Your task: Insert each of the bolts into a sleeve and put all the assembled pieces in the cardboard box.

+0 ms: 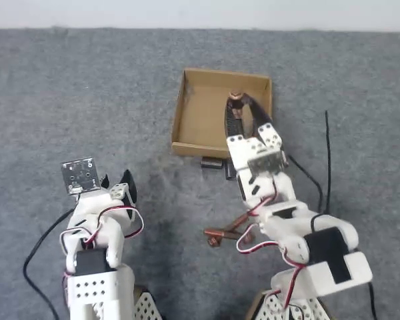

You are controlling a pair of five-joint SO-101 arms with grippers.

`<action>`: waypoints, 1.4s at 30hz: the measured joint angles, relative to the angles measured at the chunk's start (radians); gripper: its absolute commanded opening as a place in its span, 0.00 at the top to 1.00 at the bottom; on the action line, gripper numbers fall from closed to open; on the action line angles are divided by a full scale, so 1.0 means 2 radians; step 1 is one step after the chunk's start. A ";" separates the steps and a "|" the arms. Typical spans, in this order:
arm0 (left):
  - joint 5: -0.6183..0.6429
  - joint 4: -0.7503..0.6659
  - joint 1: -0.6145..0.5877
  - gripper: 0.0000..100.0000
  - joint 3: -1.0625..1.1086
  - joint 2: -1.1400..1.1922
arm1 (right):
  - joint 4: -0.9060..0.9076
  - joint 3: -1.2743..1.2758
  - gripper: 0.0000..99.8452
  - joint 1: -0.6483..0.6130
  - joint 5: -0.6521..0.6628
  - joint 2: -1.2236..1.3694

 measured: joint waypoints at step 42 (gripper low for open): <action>0.000 -0.001 0.000 0.85 0.000 0.000 | 0.897 -0.566 0.99 0.000 -0.124 0.190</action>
